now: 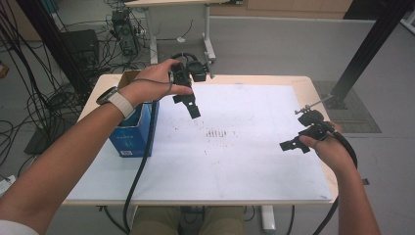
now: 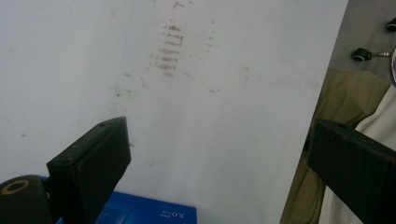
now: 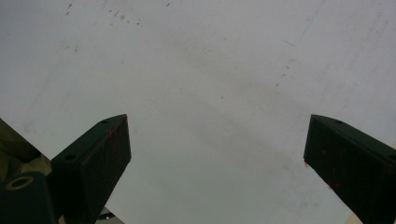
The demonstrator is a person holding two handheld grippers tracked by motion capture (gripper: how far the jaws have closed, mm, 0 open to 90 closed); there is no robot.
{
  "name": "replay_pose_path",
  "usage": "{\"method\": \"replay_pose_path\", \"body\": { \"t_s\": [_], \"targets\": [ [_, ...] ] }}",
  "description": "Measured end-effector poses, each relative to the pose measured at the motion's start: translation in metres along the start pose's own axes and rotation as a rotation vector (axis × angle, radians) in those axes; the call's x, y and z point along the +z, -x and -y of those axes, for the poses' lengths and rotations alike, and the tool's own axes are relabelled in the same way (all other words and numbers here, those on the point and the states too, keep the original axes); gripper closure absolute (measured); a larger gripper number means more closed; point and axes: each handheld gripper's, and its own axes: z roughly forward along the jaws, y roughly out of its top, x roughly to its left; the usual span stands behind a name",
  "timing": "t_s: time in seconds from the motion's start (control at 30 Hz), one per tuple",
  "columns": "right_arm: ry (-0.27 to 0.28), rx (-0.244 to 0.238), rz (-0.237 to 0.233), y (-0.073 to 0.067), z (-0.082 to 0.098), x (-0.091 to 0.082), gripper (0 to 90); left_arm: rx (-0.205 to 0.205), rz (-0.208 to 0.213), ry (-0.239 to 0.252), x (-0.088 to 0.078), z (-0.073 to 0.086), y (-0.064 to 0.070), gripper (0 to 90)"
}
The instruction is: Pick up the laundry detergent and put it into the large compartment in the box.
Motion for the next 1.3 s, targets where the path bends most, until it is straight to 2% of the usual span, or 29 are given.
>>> {"method": "replay_pose_path", "body": {
  "t_s": [0.2, 0.47, 0.9, 1.3],
  "targets": [
    [0.003, 0.008, 0.004, -0.001, 0.001, -0.004, 7.4, 0.032, -0.005, 0.0, 0.002, -0.001, 0.004, 6.5],
    [0.009, 0.006, 0.007, -0.002, 0.001, -0.005, 7.4, 0.037, 0.006, -0.007, 0.009, -0.004, 0.005, 6.5],
    [0.007, 0.002, 0.005, -0.001, 0.002, -0.003, 7.4, 0.018, 0.015, -0.004, 0.013, -0.001, 0.003, 6.5],
    [0.0, 0.01, -0.004, 0.001, 0.005, 0.003, 7.4, 0.018, 0.027, -0.012, 0.019, -0.002, 0.0, 6.5]
  ]
}}
